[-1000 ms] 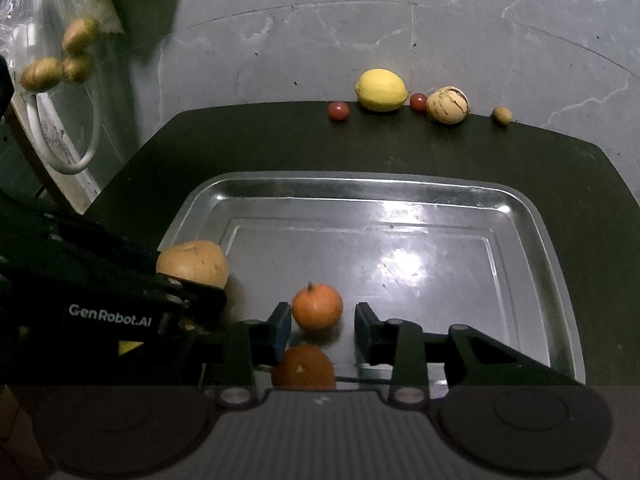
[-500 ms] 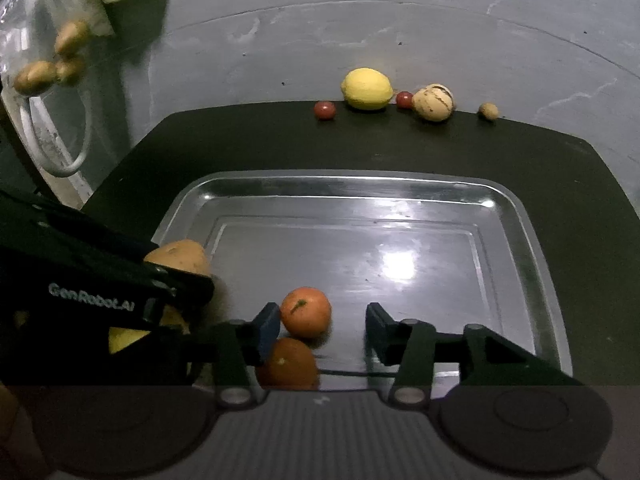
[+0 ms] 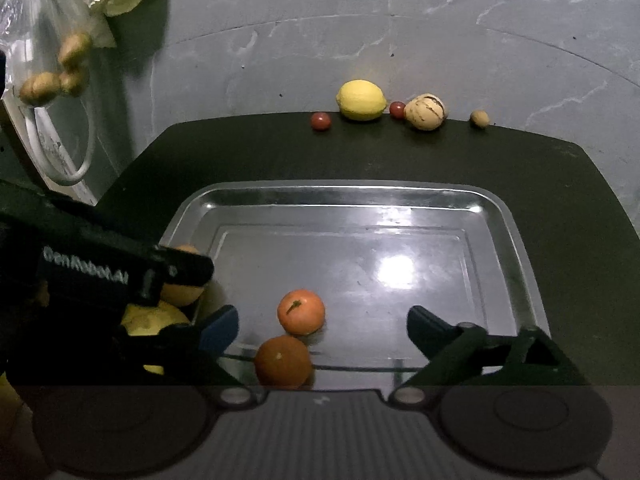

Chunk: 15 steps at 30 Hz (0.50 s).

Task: Organize fruits
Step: 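Open the right tool to drop the tangerine while the left tool releases the tan fruit, then move both open tools back toward the row of fruit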

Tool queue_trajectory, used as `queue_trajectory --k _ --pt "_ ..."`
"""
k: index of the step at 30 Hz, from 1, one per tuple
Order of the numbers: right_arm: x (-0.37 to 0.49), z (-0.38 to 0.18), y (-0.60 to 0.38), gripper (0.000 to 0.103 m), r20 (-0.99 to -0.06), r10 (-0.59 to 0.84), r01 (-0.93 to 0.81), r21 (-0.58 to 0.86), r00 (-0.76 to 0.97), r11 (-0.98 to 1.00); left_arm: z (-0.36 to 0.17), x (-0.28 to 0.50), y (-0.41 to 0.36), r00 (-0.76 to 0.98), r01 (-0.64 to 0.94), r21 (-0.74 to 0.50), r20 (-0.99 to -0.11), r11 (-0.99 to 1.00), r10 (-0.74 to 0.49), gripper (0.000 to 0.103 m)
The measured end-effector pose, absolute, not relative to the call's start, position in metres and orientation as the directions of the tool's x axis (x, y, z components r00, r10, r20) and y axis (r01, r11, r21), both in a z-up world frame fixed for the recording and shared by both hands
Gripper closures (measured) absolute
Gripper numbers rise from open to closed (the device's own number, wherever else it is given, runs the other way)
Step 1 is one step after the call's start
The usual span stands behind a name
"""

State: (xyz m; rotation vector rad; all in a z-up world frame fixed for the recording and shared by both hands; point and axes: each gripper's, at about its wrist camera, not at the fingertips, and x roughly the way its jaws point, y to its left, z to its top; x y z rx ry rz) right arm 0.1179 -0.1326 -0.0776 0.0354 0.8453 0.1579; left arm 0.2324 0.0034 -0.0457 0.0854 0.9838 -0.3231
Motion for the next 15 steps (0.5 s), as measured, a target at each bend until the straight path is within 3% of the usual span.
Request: queue_trajectory --k 4,15 --pt "0.114 -0.075 -0.134 0.001 -0.747 0.147 -0.122 0.089 0.648 0.989 -0.041 0.235 0.016 0.536 0.271 -0.092 -0.813 0.958 -0.229 0.001" --pt "0.089 -0.071 -0.139 0.0 -0.775 0.133 -0.139 0.059 0.618 0.989 -0.042 0.243 0.053 0.58 0.132 -0.047 -0.806 0.99 -0.116 0.001"
